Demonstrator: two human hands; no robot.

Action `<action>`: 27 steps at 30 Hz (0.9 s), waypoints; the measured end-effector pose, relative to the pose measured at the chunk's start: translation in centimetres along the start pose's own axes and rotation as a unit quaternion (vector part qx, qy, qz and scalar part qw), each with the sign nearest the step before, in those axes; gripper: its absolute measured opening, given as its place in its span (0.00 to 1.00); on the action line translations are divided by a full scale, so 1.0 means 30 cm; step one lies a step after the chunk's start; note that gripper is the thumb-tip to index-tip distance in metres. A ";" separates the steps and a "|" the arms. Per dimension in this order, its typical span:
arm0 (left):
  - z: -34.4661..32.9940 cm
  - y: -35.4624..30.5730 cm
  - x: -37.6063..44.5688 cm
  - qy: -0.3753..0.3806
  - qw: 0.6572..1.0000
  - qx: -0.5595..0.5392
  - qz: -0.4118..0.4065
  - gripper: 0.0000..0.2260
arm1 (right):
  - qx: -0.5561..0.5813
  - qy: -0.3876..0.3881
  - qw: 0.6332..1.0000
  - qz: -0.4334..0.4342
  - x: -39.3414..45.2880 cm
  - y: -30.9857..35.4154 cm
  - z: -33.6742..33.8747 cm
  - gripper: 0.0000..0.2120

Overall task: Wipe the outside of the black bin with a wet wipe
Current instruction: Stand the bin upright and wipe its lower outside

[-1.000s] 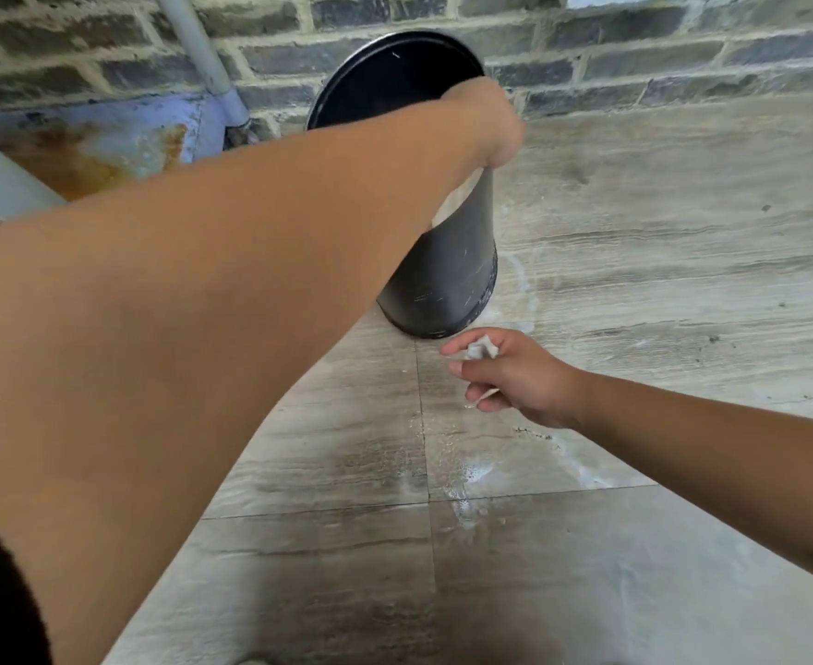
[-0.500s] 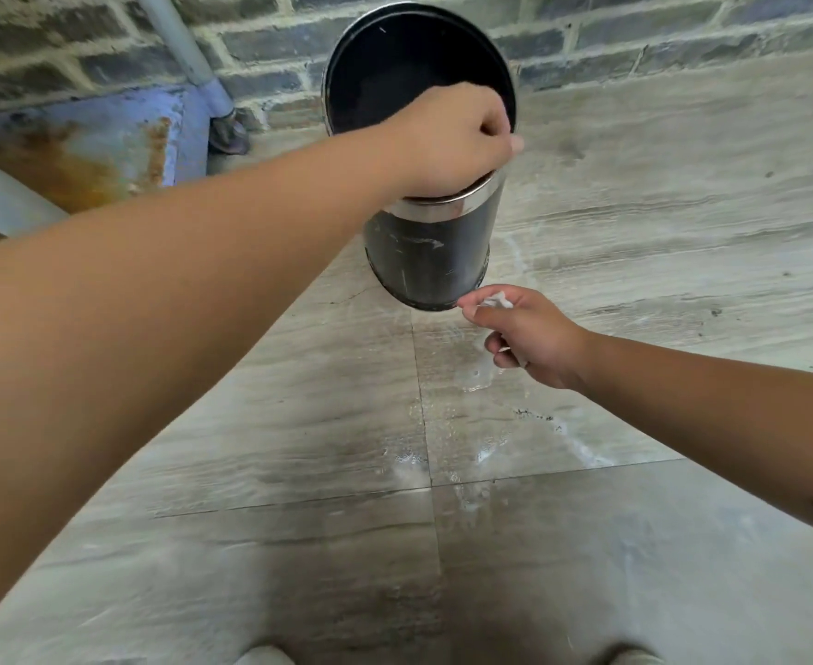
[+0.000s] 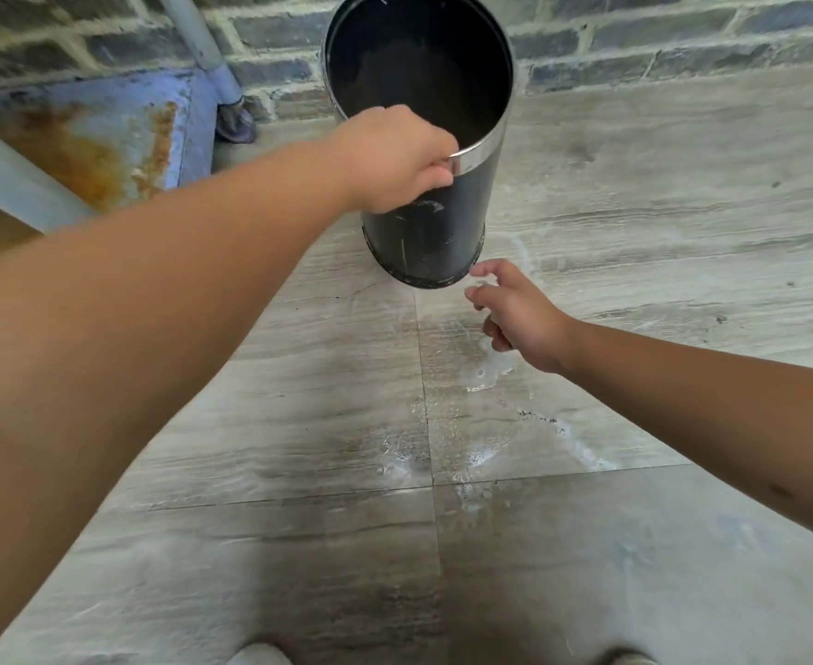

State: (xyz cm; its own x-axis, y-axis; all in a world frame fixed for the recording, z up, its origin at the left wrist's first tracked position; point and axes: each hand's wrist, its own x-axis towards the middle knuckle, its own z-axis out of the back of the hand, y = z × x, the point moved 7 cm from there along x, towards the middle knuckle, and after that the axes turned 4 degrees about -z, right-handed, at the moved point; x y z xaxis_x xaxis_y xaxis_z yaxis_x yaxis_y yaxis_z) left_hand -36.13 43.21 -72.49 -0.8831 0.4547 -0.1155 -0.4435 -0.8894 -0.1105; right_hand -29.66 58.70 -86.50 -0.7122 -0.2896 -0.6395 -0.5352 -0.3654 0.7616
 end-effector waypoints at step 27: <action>-0.003 0.105 -0.005 -0.063 0.995 -0.080 0.009 0.18 | 0.203 -0.203 0.957 0.036 0.150 0.122 -0.121 0.11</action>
State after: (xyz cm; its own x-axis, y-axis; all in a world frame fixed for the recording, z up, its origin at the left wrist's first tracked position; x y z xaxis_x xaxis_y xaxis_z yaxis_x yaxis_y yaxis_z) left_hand -37.37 40.35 -72.90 -0.9069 0.4212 0.0040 -0.4070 -0.8739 -0.2659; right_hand -33.18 52.85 -86.99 -0.8280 0.0974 -0.5522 -0.5512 0.0396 0.8334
